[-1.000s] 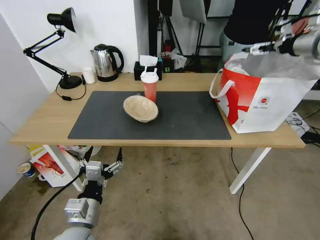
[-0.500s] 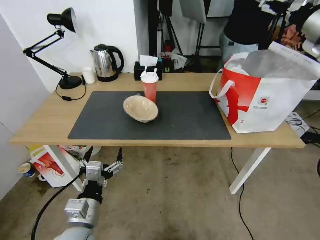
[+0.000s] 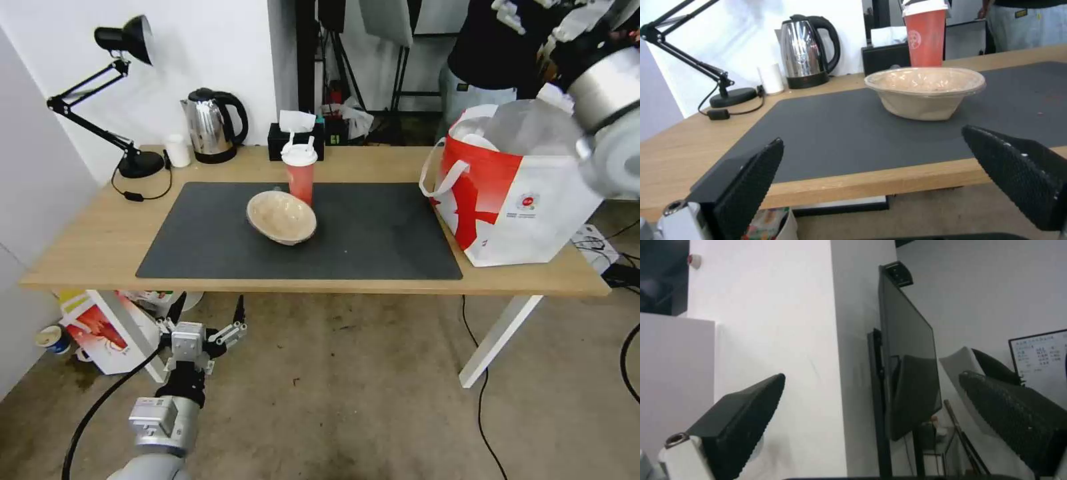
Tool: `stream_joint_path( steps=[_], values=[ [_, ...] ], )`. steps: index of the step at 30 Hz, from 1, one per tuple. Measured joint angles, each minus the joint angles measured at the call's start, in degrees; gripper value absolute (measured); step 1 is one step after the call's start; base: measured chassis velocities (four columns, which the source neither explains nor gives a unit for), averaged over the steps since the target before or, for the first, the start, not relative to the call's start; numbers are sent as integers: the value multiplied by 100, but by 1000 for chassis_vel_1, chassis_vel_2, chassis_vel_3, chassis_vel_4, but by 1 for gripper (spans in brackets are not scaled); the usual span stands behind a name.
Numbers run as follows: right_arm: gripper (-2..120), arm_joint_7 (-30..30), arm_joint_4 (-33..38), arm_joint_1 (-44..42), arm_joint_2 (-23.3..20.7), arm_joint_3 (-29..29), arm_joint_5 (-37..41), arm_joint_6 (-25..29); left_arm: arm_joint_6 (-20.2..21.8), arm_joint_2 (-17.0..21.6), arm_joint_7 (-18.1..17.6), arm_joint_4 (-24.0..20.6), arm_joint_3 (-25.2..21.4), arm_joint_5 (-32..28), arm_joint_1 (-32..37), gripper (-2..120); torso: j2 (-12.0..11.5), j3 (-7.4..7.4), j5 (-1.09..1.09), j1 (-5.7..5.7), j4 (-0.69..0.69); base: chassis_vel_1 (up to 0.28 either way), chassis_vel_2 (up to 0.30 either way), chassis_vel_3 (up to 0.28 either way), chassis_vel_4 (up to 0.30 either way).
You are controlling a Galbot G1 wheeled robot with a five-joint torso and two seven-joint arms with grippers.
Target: Pick up the trash from the table and place it into the takeout bag.
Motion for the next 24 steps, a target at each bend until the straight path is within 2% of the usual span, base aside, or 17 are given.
stream_joint_path(
  steps=[8,10,12,16,24],
  values=[
    [100,303,670,-637,200,274,-479,87,0,0,0,0,0,0,0,100,0,0,-1,0,0,0,0,0,0],
    [100,391,815,-961,335,351,-829,87,0,0,0,0,0,0,0,100,0,0,0,1,0,0,0,0,0],
    [100,425,836,-1162,444,403,-1022,83,0,-1,0,0,0,0,0,100,0,0,1,0,0,0,0,0,0],
    [100,570,815,-1815,935,496,-1544,-71,0,0,0,0,0,0,0,100,0,0,2,1,0,0,0,0,0],
    [100,665,753,-2073,1431,422,-2092,-250,0,0,0,0,0,0,0,100,0,0,-1,1,0,0,0,0,0]
  ],
)
